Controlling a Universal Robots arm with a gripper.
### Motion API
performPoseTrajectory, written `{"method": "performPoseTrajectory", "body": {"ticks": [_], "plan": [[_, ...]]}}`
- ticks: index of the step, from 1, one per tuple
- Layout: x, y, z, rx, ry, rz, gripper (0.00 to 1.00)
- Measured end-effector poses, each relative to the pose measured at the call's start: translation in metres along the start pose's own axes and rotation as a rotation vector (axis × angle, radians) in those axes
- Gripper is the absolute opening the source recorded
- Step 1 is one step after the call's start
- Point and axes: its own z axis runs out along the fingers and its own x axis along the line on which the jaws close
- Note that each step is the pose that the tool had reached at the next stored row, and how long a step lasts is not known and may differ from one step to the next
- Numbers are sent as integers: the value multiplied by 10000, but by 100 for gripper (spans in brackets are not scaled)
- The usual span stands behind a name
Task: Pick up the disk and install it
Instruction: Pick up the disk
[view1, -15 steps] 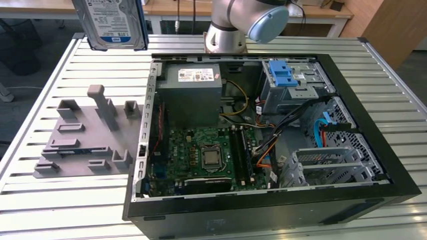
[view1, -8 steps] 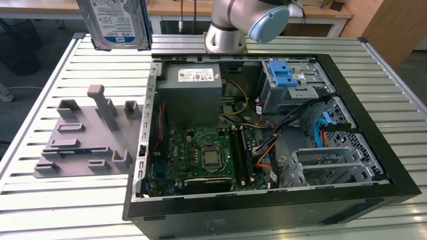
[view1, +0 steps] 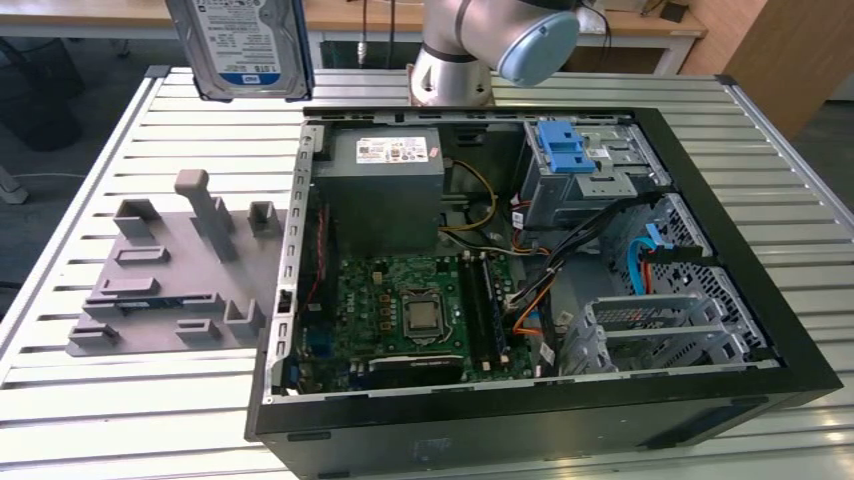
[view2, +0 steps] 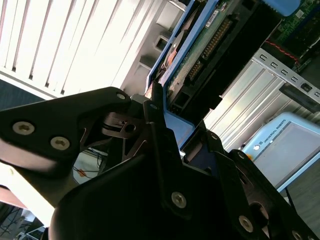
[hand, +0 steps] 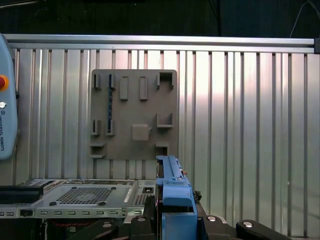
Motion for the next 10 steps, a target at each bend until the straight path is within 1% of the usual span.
{"method": "performPoseTrajectory", "body": {"ticks": [5,10], "plan": [[0,-63,-1,0,0,0,36],[0,-155,-3,-1,1,0,36]]}}
